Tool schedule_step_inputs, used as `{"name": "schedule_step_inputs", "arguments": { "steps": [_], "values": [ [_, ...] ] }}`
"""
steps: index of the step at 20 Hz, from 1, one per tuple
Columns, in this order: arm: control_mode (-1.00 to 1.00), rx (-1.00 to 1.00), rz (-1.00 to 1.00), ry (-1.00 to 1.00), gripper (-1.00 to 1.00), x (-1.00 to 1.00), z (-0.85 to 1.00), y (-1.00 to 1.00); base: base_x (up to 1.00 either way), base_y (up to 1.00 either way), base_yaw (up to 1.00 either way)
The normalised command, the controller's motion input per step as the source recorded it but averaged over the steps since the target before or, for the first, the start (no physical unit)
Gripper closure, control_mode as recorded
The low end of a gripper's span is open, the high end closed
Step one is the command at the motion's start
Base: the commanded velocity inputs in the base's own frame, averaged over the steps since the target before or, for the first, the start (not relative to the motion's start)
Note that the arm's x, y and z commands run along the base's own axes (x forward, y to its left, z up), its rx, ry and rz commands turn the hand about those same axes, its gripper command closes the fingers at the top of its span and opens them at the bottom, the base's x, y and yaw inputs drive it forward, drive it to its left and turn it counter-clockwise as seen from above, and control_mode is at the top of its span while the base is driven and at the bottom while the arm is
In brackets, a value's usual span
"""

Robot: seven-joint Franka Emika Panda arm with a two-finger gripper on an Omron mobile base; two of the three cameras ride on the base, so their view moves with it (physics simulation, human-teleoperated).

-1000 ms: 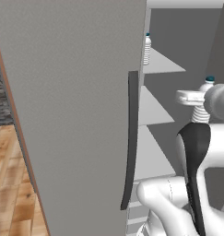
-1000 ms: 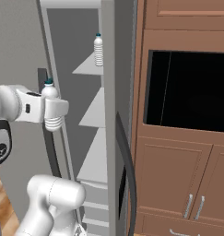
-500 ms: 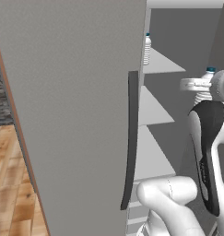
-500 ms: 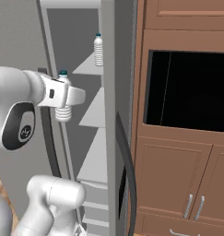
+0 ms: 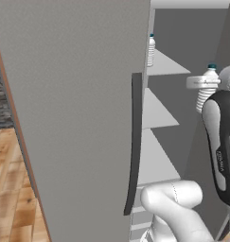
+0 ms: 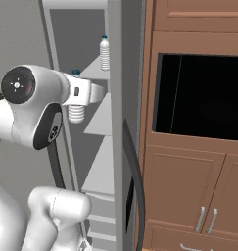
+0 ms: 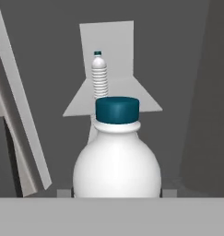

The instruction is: Take the bottled waters from the counter and place them in the freezer to freeze. Close the freezer door after placing the bottles.

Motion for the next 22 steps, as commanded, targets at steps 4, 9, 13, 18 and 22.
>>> {"name": "schedule_step_inputs", "arguments": {
  "steps": [4, 9, 13, 18, 22],
  "values": [
    [-1.00, -0.02, 0.01, -0.02, 1.00, 0.37, 0.00, 0.09, 0.00, 0.00, 0.00],
    [-1.00, -0.04, 0.00, 0.00, 1.00, 0.23, 0.12, 0.03, 0.00, 0.00, 0.00],
    [-1.00, -0.04, 0.00, 0.00, 1.00, 0.29, 0.07, 0.00, 0.00, 0.00, 0.00],
    [-1.00, -0.01, 0.00, -0.04, 1.00, 0.18, 0.04, 0.00, 0.00, 0.00, 0.00],
    [-1.00, 0.00, 0.00, 0.00, 1.00, 0.24, 0.00, 0.00, 0.00, 0.00, 0.00]
  ]
}}
